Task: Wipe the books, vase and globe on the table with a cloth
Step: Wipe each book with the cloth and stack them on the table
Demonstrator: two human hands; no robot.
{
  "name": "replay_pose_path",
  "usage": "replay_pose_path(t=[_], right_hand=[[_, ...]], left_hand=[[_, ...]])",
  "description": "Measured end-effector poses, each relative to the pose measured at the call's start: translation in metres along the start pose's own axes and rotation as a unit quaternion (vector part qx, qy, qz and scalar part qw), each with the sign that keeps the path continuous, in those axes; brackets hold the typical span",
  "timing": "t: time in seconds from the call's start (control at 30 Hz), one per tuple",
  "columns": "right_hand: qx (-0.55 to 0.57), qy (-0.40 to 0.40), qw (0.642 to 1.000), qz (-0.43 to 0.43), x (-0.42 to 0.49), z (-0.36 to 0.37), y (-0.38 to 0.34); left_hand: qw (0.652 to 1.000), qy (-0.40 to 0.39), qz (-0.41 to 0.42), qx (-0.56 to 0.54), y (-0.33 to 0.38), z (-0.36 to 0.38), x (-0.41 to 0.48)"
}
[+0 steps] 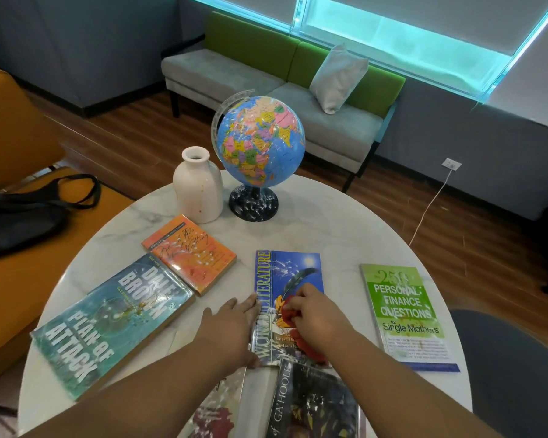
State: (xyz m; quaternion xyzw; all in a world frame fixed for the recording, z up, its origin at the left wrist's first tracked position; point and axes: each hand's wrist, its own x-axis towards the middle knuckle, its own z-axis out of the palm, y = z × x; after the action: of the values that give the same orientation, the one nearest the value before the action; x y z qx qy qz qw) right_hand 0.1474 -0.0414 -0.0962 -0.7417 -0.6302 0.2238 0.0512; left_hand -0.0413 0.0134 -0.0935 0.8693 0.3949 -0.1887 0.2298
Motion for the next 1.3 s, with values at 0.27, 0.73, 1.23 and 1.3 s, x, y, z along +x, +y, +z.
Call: replay_pose_path(t=[0.27, 0.73, 1.23, 1.3], right_hand=[[-0.016, -0.018, 1.000, 0.014, -0.008, -0.013, 0.014], [-0.022, -0.016, 0.991, -0.133, -0.007, 0.001, -0.003], [0.060, -0.034, 0.998, 0.013, 0.005, -0.002, -0.012], [0.047, -0.060, 0.997, 0.017, 0.004, -0.009, -0.008]], left_hand=[[1.000, 0.000, 0.001, 0.000, -0.002, -0.001, -0.001], [1.000, -0.003, -0.001, 0.003, 0.000, -0.001, 0.000], [1.000, -0.001, 0.004, -0.002, -0.002, 0.000, 0.000], [1.000, 0.000, 0.004, -0.006, -0.003, 0.001, 0.000]])
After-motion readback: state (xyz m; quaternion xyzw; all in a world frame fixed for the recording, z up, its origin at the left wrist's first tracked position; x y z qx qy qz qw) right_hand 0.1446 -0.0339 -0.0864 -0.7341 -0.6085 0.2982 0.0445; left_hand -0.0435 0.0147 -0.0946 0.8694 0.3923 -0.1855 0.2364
